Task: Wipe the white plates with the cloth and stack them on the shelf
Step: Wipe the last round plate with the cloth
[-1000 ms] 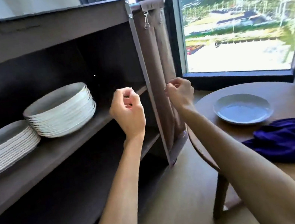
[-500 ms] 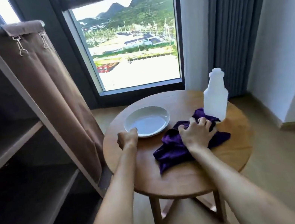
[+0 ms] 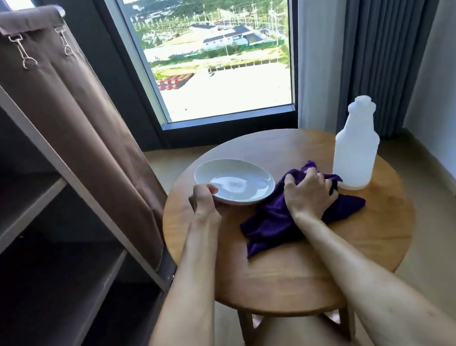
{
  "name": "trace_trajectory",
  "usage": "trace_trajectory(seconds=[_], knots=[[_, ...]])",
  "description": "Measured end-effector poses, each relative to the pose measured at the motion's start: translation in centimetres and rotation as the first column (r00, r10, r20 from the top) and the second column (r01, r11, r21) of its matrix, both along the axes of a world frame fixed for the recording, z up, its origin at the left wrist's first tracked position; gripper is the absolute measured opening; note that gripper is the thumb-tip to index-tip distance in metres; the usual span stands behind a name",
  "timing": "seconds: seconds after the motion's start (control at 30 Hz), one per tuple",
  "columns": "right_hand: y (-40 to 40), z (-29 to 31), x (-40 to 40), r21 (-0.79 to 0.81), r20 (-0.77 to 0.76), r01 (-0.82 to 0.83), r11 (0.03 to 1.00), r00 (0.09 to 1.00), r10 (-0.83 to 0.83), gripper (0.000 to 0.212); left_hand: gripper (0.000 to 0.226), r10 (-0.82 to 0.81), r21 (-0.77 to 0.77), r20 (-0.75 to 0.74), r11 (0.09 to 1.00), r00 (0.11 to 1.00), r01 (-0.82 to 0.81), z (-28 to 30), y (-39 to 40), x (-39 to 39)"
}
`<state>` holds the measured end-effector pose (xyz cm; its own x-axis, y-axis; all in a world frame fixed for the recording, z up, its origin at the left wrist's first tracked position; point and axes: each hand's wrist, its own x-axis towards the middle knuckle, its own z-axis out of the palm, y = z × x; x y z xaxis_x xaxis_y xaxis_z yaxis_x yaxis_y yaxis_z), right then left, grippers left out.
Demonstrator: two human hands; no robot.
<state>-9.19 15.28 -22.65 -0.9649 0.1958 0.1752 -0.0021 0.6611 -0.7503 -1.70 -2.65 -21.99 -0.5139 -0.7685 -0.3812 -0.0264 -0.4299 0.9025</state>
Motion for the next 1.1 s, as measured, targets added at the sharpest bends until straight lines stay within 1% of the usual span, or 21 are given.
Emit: trace_trajectory(seconds=[0.07,0.1,0.2,0.27,0.3,0.37,0.4,0.47,0.53,0.57,0.63,0.67,0.7,0.73,0.77,0.8,0.87,0.93,0.97,1.03,1.1], knots=[[-0.2,2.5,0.0,-0.317,0.005,0.017,0.948,1.0,-0.016,0.034,0.033,0.028,0.046,-0.021,0.999,0.999,-0.027,0.1,0.1,1.2],[-0.2,4.1,0.3,-0.424,0.0,0.009,0.906,1.0,-0.009,0.032,0.027,0.052,0.061,-0.025,0.997,0.998,-0.05,2.2,1.6,3.0],[-0.5,9.0,1.7,-0.554,-0.141,-0.112,0.825,0.989,0.039,0.028,0.024,0.118,0.125,-0.044,0.986,0.992,-0.112,4.3,4.0,6.9],[-0.9,11.8,3.9,-0.603,-0.276,-0.254,0.756,0.956,0.101,0.021,0.033,0.153,0.115,-0.113,0.983,0.982,-0.14,4.4,4.7,9.1],[-1.2,12.8,5.1,-0.598,-0.338,-0.327,0.732,0.931,0.139,0.017,0.04,0.139,0.103,-0.13,0.987,0.982,-0.126,4.3,4.9,10.0],[-1.9,13.9,7.5,-0.543,-0.43,-0.461,0.701,0.87,0.239,0.015,0.042,0.075,0.098,-0.174,0.993,0.982,-0.058,4.3,5.9,11.9],[-2.2,13.9,8.5,-0.504,-0.452,-0.514,0.694,0.842,0.295,0.016,0.043,0.045,0.102,-0.199,0.994,0.979,-0.025,4.2,6.3,12.6],[-2.9,12.7,10.2,-0.417,-0.431,-0.575,0.704,0.807,0.405,0.018,0.048,0.043,0.132,-0.255,0.991,0.966,-0.009,4.6,7.3,14.4],[-3.2,10.7,11.3,-0.32,-0.313,-0.631,0.706,0.774,0.55,0.017,0.051,0.067,0.136,-0.287,0.99,0.956,-0.029,4.4,7.7,15.6],[-2.9,9.6,11.8,-0.27,-0.211,-0.665,0.697,0.747,0.631,0.019,0.045,0.062,0.11,-0.306,0.993,0.95,-0.029,4.5,8.2,16.1],[-1.8,7.6,13.1,-0.197,0.014,-0.768,0.609,0.619,0.785,0.039,0.029,0.095,0.09,-0.337,0.994,0.937,-0.068,4.3,9.2,17.7],[-1.2,7.0,13.6,-0.157,0.094,-0.808,0.568,0.56,0.823,0.049,0.025,0.097,0.087,-0.352,0.994,0.931,-0.071,4.0,9.5,18.3],[-0.9,6.0,14.1,-0.107,0.14,-0.83,0.548,0.533,0.835,0.057,0.027,0.093,0.09,-0.366,0.994,0.926,-0.064,3.5,9.8,18.8],[-0.8,5.2,14.4,-0.049,0.139,-0.837,0.545,0.535,0.834,0.061,0.029,0.088,0.098,-0.367,0.994,0.926,-0.056,2.8,9.9,19.1],[-0.8,4.1,14.8,0.01,0.1,-0.822,0.57,0.568,0.817,0.062,0.028,0.09,0.095,-0.343,0.994,0.935,-0.061,1.8,10.4,19.6],[-0.9,3.2,15.5,0.045,0.013,-0.779,0.625,0.626,0.78,0.061,0.026,0.097,0.08,-0.318,0.994,0.943,-0.075,1.0,10.8,20.1],[-1.1,1.9,17.0,-0.01,-0.161,-0.668,0.744,0.736,0.658,0.055,0.028,0.078,0.034,-0.302,0.997,0.95,-0.071,-0.4,12.2,21.0],[-1.5,1.8,18.0,-0.119,-0.243,-0.589,0.8,0.798,0.551,0.048,0.042,0.043,-0.032,-0.339,0.998,0.94,-0.057,-0.7,12.9,21.3],[-1.9,2.1,18.2,-0.152,-0.265,-0.577,0.803,0.806,0.529,0.043,0.049,0.017,-0.089,-0.349,0.995,0.937,-0.051,-0.4,12.9,21.4],[-2.4,3.4,19.0,-0.191,-0.325,-0.598,0.778,0.786,0.525,0.031,0.058,-0.016,-0.187,-0.383,0.98,0.924,-0.061,0.3,12.7,21.6],[-2.8,5.1,20.0,-0.189,-0.396,-0.675,0.714,0.717,0.573,0.024,0.049,-0.012,-0.216,-0.444,0.972,0.896,-0.094,1.2,12.6,21.7]])
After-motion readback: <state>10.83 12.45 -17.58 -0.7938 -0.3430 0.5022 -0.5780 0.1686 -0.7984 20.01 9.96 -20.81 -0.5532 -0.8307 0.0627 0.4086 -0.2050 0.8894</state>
